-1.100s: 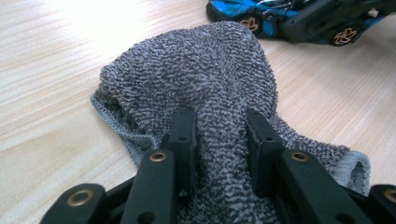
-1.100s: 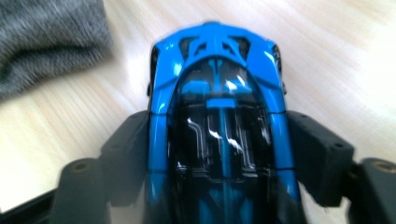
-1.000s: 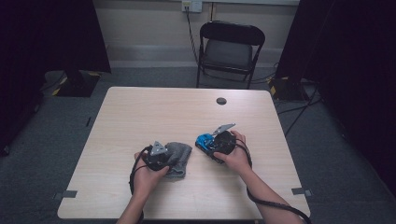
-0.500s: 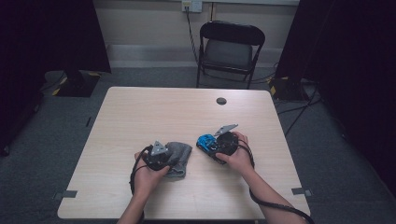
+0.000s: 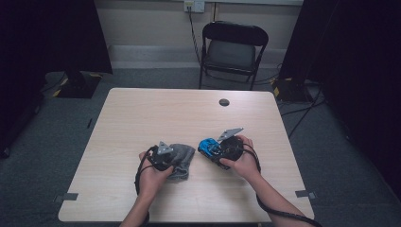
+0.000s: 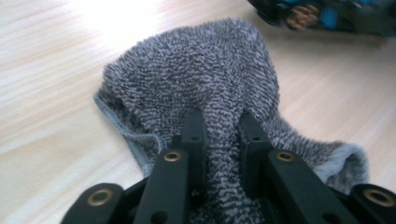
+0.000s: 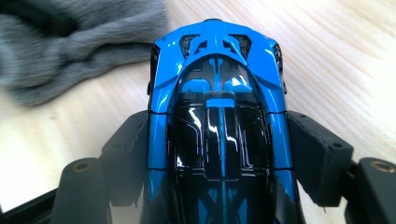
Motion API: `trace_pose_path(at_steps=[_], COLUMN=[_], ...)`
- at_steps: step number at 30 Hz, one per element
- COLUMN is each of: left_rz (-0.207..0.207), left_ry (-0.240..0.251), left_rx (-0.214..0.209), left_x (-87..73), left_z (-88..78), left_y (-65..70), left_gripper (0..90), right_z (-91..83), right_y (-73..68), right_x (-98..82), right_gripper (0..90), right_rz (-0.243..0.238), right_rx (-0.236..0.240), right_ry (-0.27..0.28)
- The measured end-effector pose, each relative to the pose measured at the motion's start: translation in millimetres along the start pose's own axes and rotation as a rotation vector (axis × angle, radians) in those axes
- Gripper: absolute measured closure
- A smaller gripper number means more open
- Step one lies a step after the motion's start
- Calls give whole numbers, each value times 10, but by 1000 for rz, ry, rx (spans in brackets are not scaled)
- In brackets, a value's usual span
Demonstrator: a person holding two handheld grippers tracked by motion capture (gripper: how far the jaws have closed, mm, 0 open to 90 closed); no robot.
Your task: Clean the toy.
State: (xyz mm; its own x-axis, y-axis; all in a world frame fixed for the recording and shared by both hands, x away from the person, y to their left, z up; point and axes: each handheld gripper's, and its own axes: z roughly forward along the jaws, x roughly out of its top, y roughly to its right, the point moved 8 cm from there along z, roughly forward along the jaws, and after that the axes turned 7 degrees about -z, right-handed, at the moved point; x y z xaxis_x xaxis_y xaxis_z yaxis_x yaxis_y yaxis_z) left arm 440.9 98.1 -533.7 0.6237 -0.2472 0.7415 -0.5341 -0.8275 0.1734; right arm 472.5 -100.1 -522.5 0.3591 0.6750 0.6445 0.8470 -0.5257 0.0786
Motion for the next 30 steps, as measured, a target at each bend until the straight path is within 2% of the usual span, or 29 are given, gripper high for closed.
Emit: trace_pose_path(at_steps=[1,2,3,4,6,7,10,11,13,15,17,20,30], left_rz=[-9,-9,-23,-9,-37,-30,-13,-12,34,72,73,75,71], left_ry=[27,27,64,53,58,49,66,72,59,47,54,59,64], left_rx=[9,9,24,36,36,38,-41,-55,-83,-93,-124,-144,-189], left_x=[62,62,227,290,410,452,562,584,600,599,598,593,554], left_z=[-12,-12,-37,-35,-7,6,26,23,29,28,28,1,-88], left_y=[-32,-32,-113,-152,-213,-238,-162,-126,-55,-14,31,58,82], left_gripper=[773,773,773,773,771,770,770,770,770,770,771,771,772], right_z=[-32,-51,-81,-99,-147,-159,-191,-193,-193,-187,-180,-180,-165], right_y=[-24,-42,-72,-91,-155,-185,-286,-314,-353,-362,-350,-320,-199], right_x=[21,34,63,79,149,172,263,287,332,364,371,369,357], right_gripper=[282,282,282,282,282,282,282,282,282,282,282,282,282], right_rz=[-3,-9,-14,-21,-38,-42,-74,-85,-99,-106,-106,-97,-81], right_rx=[5,13,22,26,40,48,57,62,67,65,65,62,39], right_ry=[12,15,27,28,46,49,66,65,74,72,67,64,39])
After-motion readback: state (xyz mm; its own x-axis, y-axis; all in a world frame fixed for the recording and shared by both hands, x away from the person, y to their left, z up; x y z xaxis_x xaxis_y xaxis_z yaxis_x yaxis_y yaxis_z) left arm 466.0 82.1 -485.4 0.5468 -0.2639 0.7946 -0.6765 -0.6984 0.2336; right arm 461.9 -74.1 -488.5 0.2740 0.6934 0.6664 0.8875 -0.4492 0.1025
